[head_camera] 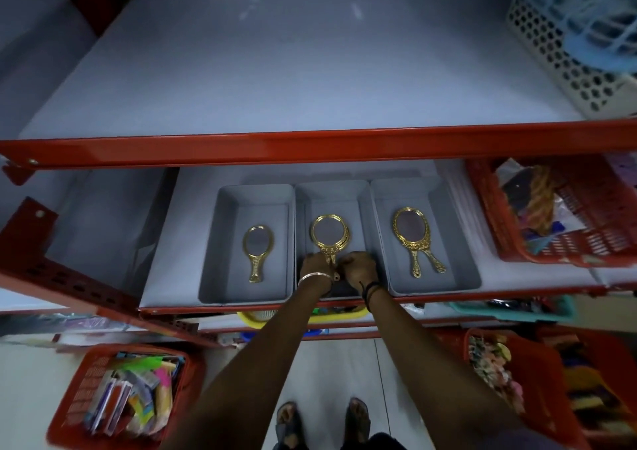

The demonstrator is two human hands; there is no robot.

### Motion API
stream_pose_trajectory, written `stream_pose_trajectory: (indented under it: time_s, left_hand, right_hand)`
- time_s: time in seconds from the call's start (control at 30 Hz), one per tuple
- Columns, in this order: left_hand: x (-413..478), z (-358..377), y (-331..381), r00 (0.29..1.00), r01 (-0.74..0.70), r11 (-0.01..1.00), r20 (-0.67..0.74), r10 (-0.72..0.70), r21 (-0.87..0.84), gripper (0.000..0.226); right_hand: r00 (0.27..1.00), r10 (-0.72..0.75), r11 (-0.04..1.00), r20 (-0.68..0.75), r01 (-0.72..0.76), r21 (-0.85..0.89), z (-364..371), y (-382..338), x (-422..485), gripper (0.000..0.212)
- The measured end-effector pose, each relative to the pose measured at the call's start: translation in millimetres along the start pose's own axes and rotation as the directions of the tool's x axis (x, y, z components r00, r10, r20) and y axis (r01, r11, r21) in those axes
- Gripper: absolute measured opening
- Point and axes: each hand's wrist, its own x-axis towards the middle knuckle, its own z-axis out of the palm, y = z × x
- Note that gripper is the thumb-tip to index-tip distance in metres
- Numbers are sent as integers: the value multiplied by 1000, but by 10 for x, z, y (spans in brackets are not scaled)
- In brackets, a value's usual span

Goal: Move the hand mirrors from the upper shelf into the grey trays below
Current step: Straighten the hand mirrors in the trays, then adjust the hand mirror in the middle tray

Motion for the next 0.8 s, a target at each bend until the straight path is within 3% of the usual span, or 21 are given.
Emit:
stream_pose_trajectory:
  time_s: [0.13,0.33,0.57,0.8]
  left_hand:
    - [-26,48,-1,998,59,996,-19,-60,-71,30]
    - [10,53,-21,993,108,940,-6,-116,-324,33]
    - [74,98,-70,994,107,943,29,-104,-315,38]
    - [123,121,-122,993,118,910,45,-110,-397,31]
  right_hand:
    - [999,13,999,47,-15,46,-46,137,21,22]
    - [999,-10,1000,52,10,15,-20,105,24,25]
    - [999,9,1000,38,-10,17,-22,150,50,22]
    - [998,54,989,-16,-51,135,26,143,29,21]
